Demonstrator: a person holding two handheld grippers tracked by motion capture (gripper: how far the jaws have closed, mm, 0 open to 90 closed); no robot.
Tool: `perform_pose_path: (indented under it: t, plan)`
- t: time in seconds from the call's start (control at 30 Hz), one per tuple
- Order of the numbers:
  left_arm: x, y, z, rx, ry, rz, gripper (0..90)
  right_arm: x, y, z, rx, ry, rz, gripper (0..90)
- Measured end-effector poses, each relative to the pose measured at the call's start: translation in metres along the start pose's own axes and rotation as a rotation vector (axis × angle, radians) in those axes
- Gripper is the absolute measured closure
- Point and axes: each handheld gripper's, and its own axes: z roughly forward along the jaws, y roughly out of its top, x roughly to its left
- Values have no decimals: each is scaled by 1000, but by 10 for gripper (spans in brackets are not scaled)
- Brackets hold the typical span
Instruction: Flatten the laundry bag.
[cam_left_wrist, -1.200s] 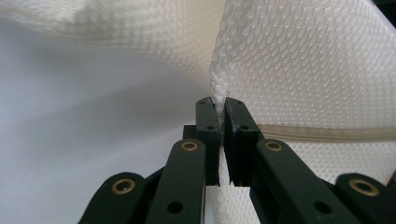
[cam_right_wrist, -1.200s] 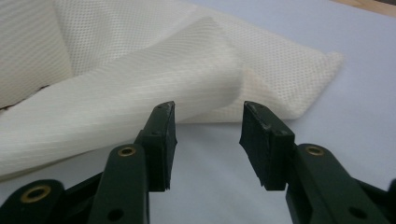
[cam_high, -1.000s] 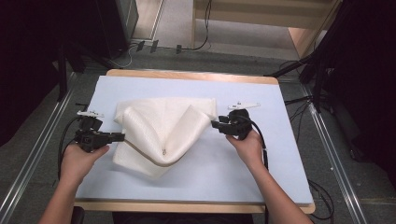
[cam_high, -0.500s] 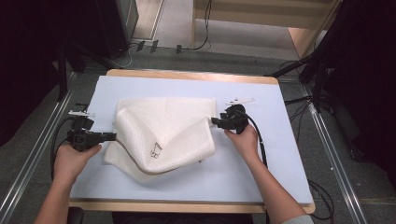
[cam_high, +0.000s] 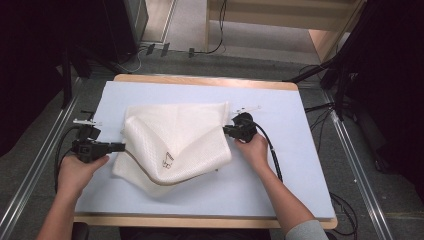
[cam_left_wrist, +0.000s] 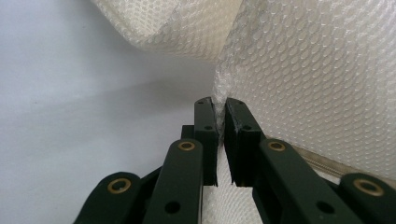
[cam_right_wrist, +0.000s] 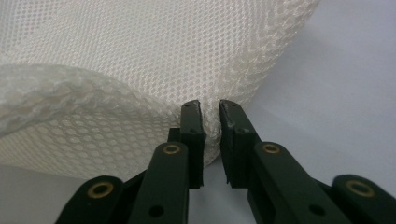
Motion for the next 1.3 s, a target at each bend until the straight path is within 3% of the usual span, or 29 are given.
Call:
perform_pose_path:
  t: [0.1, 0.13, 0.23, 0.27, 0.4, 0.43, 0.6, 0.77, 0.8, 0.9, 0.97, 1.0, 1.1, 1.13, 1.17, 1.2, 1.23, 1.3]
  plan:
    - [0, 1, -1, -15, -13, -11, 852, -7, 4, -7, -3, 4, 22, 840]
    - [0, 2, -1, -20, -25, -15, 853, -13, 7, -16, -30, -26, 23, 840]
    - [-1, 3, 1, -20, -27, -17, 857, -21, 8, -23, -52, -41, 35, 840]
    - [-2, 4, 2, -24, -31, -15, 859, -33, 10, -30, -54, -66, 49, 838]
    - [-3, 9, 6, -32, -33, -13, 864, -49, 11, -38, -76, -95, 80, 837]
    - [-3, 12, 10, -39, -24, -10, 866, -60, 10, -44, -99, -122, 97, 837]
    - [-1, 20, 21, -38, -17, -17, 867, -78, 11, -48, -106, -161, 123, 837]
    - [9, 28, 37, -14, 4, -33, 866, -78, 12, -44, -109, -162, 119, 788]
    - [11, 28, 38, -12, 5, -38, 860, -77, 13, -43, -107, -148, 125, 670]
    - [13, 25, 38, 1, 2, -35, 857, -74, 14, -52, -121, -159, 124, 575]
    - [12, 24, 33, 1, 4, -28, 857, -74, 15, -58, -131, -162, 125, 570]
    - [12, 23, 30, -2, 8, -28, 857, -72, 13, -71, -154, -151, 117, 570]
    - [16, 18, 24, 5, 33, -34, 849, -67, 5, -83, -153, -137, 108, 590]
    - [18, 17, 23, 0, 17, -36, 828, -64, 2, -86, -147, -132, 102, 598]
    - [19, 17, 20, -5, -14, -36, 773, -61, -2, -89, -141, -125, 88, 602]
    - [19, 17, 20, -5, -14, -36, 686, -58, -6, -92, -138, -121, 83, 607]
    - [18, 17, 16, -37, -43, -25, 622, -55, -10, -95, -129, -119, 70, 611]
    - [16, 18, 13, -54, -50, -9, 581, -51, -13, -98, -127, -111, 58, 615]
